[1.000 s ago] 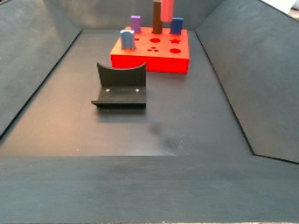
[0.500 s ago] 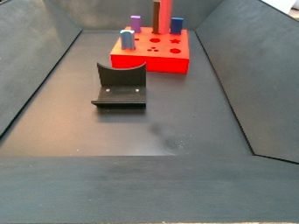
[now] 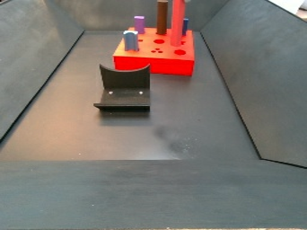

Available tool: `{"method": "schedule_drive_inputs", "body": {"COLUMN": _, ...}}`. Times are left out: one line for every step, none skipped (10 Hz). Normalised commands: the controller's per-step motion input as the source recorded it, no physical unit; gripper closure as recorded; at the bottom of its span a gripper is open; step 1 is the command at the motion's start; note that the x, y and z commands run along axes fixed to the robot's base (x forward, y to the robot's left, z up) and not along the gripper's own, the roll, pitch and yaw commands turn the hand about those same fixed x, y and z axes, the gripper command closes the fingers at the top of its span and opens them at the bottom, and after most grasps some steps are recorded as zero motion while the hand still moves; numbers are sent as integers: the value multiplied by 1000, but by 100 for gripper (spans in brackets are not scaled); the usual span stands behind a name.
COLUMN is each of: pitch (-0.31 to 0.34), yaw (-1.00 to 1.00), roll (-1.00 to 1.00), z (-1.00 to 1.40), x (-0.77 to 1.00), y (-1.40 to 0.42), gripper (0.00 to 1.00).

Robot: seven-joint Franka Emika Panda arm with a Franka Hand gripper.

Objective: Pick up the hexagon object. Move up. Place the hexagon object on the fixture. Regrasp the hexagon object. Move to above the board. Insert the hexagon object.
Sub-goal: Insert the hexagon object.

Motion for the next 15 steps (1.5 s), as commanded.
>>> {"method": "schedule_drive_inputs", "body": {"pitch": 0, "yaw": 0, "roll": -113, "z": -303, "x": -203, "y": 69, "gripper": 100}}
{"method": "schedule_drive_inputs", "body": {"pitch": -107, "yaw": 0, "roll": -190, "z": -163, "x": -320, "y": 0, "gripper": 100}}
{"method": "schedule_drive_inputs", "body": {"pitch": -119, "yaw": 0, "roll": -167, "z": -83, "x": -129, "y": 0, "gripper": 100}}
{"method": "schedule_drive_inputs", "body": {"pitch": -100, "yaw": 0, "roll": -133, "z": -111, "x": -37, "y": 0, "gripper": 100}}
{"method": "schedule_drive_inputs", "body": {"pitch": -90, "yaw": 20, "roll": -116, "z": -171, "x": -9, "y": 0, "gripper": 100}}
{"method": "schedule_drive_inputs", "body": {"pitch": -63, "yaw": 71, "roll": -69, "z": -206, "x": 0, "y": 0, "gripper": 100}}
{"method": "schedule_drive_inputs", "body": {"pitch": -11, "yaw": 31, "roll": -17, "z": -203, "x": 0, "y": 0, "gripper": 100}}
{"method": "schedule_drive_inputs", "body": {"pitch": -17, "yaw": 23, "roll": -33, "z": -189, "x": 0, "y": 0, "gripper": 100}}
{"method": "schedule_drive_inputs", "body": {"pitch": -14, "yaw": 23, "roll": -29, "z": -189, "x": 0, "y": 0, "gripper": 100}}
{"method": "schedule_drive_inputs", "body": {"pitch": -23, "yaw": 17, "roll": -20, "z": -220, "x": 0, "y": 0, "gripper": 100}}
{"method": "schedule_drive_inputs", "body": {"pitch": -31, "yaw": 3, "roll": -14, "z": -269, "x": 0, "y": 0, "gripper": 100}}
{"method": "schedule_drive_inputs", "body": {"pitch": -27, "yaw": 0, "roll": -20, "z": -257, "x": 0, "y": 0, "gripper": 100}}
{"method": "schedule_drive_inputs", "body": {"pitch": 0, "yaw": 0, "roll": 0, "z": -206, "x": 0, "y": 0, "gripper": 100}}
{"method": "schedule_drive_inputs", "body": {"pitch": 0, "yaw": 0, "roll": -3, "z": -174, "x": 14, "y": 0, "gripper": 100}}
{"method": "schedule_drive_inputs", "body": {"pitch": 0, "yaw": 0, "roll": -14, "z": -126, "x": 0, "y": 0, "gripper": 100}}
